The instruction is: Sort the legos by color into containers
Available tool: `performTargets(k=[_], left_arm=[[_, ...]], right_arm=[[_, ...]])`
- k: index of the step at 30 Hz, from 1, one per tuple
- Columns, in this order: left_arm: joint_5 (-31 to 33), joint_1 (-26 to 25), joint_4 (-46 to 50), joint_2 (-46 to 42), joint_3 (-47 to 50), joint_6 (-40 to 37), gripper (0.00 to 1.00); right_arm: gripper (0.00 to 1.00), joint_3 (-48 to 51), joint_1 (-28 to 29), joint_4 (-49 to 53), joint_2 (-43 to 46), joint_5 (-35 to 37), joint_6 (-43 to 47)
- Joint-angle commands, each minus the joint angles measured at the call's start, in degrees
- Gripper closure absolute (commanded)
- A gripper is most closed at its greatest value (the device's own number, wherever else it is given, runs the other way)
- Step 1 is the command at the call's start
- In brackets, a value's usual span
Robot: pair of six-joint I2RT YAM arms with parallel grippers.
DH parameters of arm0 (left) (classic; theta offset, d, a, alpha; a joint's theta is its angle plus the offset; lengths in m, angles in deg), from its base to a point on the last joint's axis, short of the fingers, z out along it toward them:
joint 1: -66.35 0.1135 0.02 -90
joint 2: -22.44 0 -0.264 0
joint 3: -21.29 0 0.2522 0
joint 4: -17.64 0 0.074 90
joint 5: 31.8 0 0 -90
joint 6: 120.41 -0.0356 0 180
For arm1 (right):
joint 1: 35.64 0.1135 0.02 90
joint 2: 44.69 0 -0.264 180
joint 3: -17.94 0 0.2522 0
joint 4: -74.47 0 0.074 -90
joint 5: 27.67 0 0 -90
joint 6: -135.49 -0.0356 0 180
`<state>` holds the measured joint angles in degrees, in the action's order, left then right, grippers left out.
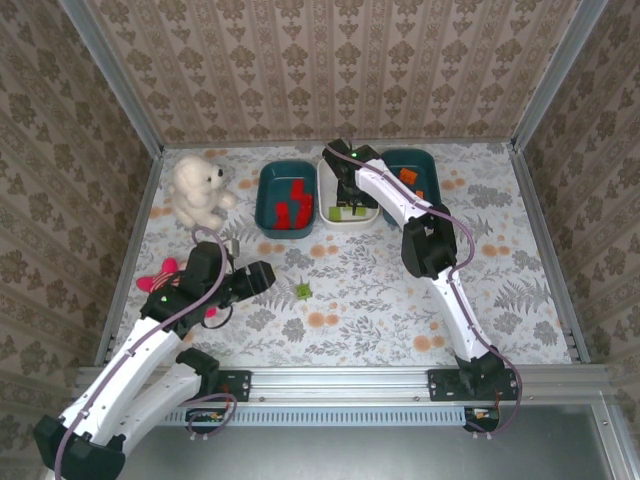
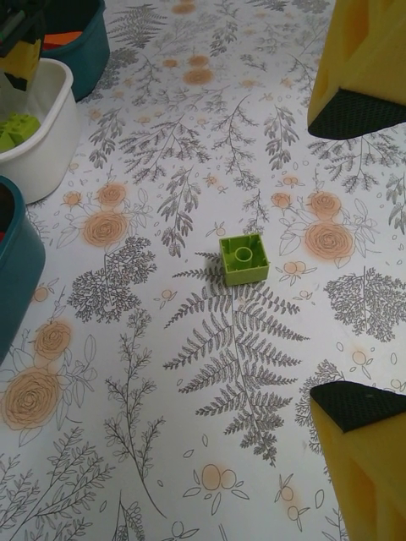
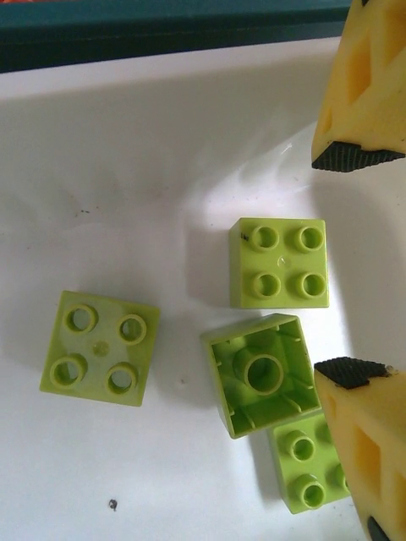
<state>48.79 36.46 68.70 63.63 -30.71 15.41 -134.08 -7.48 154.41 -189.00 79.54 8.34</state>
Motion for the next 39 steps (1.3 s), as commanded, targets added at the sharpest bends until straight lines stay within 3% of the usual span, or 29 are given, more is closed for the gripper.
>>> performTargets(k=[1,6,12,17,23,29,36,39], left_arm=[[-0.6,0.7,1.4,-0.8,-2.7,-2.1,0.21],[4.2,1.1,8.3,-3.9,-4.9,-2.9,0.21],[9.3,1.7,16.5,-10.1,-6.0,-2.9,0.22],[9.4,1.8,20.4,-13.2,-5.8,-2.8,0.22],[8.1,1.9,20.4,-13.6,-5.6,-2.9,0.22],[6.8,1.8,19.8,-13.7,-5.2,-3.0,0.22],[5.9,1.9,19.5,-13.7,-5.1,-3.5,0.22],[5.3,1.9,18.4,-13.4,-4.7,-3.6,0.22]], right_arm=[[0.37,0.5,1.8,-1.4,6.5,1.5,3.7],[0.37,16.9,10.8,-12.4,19.2,-0.9,11.9],[0.25,34.6,23.3,-16.9,26.7,-10.1,12.8],[0.14,39.4,26.9,-17.0,25.2,-19.1,7.3],[0.12,40.0,27.2,-14.8,21.3,-19.4,4.3],[0.24,38.5,26.7,-14.8,17.3,-18.8,2.2],[0.56,37.4,25.8,-14.7,16.3,-17.5,1.2],[0.64,37.7,25.6,-14.6,18.9,-15.7,1.4]])
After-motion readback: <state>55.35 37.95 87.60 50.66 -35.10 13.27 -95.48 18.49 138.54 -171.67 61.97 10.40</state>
